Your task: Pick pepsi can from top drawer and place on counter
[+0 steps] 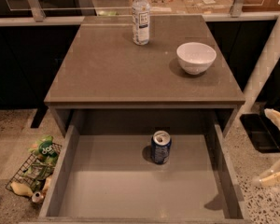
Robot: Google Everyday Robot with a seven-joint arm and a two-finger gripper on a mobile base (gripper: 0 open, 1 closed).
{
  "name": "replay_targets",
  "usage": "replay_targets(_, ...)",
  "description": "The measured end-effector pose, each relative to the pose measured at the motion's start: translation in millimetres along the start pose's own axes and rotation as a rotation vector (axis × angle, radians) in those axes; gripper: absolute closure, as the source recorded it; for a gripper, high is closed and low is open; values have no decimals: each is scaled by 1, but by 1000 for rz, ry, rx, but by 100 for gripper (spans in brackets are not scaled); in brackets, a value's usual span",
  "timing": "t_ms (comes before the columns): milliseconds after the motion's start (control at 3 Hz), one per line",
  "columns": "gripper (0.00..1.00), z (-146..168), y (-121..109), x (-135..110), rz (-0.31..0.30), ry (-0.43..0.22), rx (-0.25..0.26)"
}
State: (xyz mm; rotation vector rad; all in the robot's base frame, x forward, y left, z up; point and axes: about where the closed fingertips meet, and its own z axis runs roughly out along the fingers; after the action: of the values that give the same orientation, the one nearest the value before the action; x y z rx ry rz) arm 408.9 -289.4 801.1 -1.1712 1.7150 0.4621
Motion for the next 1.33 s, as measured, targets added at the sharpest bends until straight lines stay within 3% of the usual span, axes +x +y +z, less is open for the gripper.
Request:
replay_targets(1000,0,102,26,-4,77,-115,-138)
replay_targets(1333,0,134,36,-7,87,-145,-146)
